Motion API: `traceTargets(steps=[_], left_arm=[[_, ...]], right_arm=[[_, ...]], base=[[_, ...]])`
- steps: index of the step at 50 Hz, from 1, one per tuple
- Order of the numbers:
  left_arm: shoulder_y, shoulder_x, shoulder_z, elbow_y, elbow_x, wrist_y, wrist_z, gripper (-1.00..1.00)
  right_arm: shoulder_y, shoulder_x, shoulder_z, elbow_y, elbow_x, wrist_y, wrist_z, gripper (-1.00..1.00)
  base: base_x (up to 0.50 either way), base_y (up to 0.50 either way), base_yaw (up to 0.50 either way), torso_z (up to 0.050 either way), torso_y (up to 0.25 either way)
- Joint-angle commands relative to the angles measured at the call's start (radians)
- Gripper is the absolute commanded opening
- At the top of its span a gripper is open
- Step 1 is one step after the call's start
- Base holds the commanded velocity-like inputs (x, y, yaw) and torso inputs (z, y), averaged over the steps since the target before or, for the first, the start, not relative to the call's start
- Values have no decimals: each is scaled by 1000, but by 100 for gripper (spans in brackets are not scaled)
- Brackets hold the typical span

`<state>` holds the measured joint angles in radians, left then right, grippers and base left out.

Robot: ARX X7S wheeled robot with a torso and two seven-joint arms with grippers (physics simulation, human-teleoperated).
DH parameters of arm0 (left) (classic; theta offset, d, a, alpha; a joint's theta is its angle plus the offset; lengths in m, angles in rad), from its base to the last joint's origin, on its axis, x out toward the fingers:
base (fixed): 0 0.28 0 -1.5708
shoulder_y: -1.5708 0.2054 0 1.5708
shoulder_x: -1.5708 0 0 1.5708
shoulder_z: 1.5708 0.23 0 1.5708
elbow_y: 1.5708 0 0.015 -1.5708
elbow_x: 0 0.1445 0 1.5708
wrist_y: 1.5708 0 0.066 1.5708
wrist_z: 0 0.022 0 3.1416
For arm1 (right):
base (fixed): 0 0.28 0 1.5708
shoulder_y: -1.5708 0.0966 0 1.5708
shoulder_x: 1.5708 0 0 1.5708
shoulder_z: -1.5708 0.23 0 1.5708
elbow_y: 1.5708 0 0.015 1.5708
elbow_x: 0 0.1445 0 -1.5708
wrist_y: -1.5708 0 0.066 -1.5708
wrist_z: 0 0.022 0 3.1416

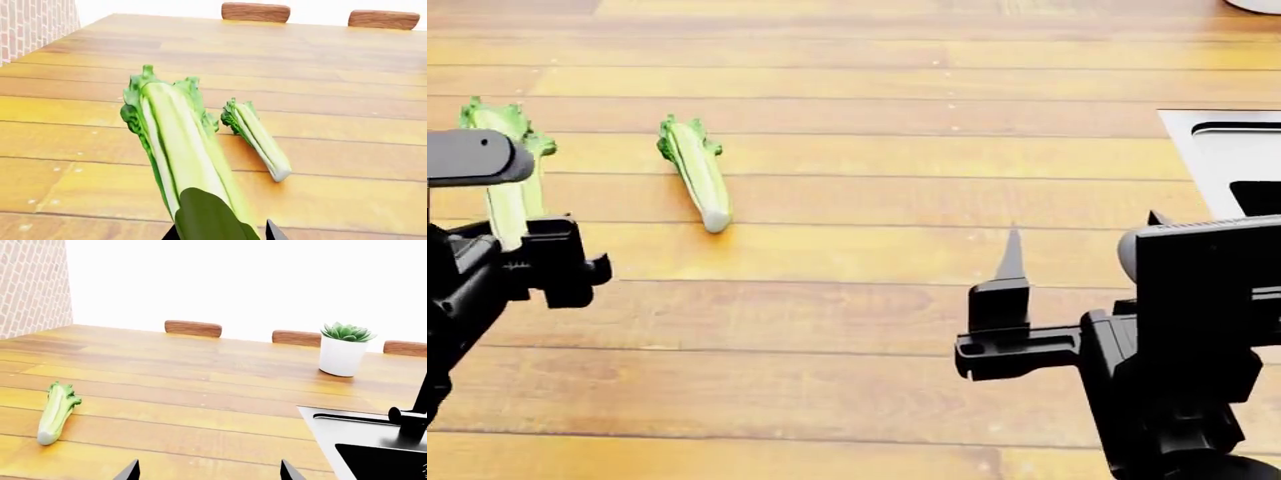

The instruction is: Place the celery and the celery on separate cutting boards.

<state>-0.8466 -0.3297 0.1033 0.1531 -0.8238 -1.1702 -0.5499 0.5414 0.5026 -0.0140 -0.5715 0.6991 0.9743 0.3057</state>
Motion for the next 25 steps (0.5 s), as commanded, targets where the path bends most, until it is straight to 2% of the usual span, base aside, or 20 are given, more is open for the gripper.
traceTargets(steps=[1,8,12,15,23,25], left_arm=[[-29,-142,-179,185,-237,-198,25,-100],[-58,-201,-215,208,-396,-279,122,-100],[-53,-222,-234,189,-392,-236,168,-100],[-50,-248,-203,177,-348,-210,196,-100],[-42,-259,-183,151,-319,-198,184,-100],[-50,-261,-195,148,-329,-207,171,-100]], right_arm=[[17,-6,-2,13,9,0,-1,100],[28,-5,-10,3,9,11,10,100],[29,-6,-8,7,10,7,10,100],[27,-6,-10,8,8,3,9,100],[22,-3,-15,9,3,-6,8,100],[20,-3,-16,10,3,-10,8,100]], base=[[0,0,0,0,0],[0,0,0,0,0],[0,0,0,0,0],[0,0,0,0,0],[0,57,0,0,0],[87,449,0,0,0]])
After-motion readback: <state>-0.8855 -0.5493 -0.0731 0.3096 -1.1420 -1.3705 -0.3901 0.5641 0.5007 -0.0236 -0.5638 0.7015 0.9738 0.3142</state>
